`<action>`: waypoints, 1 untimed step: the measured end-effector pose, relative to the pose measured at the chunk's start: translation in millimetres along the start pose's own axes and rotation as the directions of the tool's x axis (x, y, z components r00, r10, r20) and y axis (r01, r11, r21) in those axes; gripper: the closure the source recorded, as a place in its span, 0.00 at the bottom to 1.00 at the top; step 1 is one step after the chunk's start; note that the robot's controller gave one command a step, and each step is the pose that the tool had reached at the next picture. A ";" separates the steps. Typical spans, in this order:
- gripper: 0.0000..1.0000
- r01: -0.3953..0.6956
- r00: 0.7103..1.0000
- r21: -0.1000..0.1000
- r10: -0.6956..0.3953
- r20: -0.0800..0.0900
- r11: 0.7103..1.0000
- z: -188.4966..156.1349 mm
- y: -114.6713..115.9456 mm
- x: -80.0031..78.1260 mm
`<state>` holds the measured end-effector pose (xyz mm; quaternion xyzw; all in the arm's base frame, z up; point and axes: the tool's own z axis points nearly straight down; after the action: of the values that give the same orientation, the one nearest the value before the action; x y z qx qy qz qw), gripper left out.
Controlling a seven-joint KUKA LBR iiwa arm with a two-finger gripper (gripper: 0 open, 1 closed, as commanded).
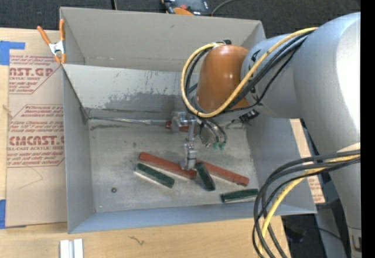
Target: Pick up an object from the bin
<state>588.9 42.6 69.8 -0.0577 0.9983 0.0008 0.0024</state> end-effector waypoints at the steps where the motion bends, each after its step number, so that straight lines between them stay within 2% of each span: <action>1: 0.00 0.376 0.927 -0.001 -0.376 0.000 0.927 -42.6 92.0 -6.0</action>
Offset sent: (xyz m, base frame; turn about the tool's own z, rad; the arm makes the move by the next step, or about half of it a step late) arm -0.0053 0.0893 0.0421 -0.3829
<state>584.1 134.6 112.6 -0.2477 0.9688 0.0011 0.0025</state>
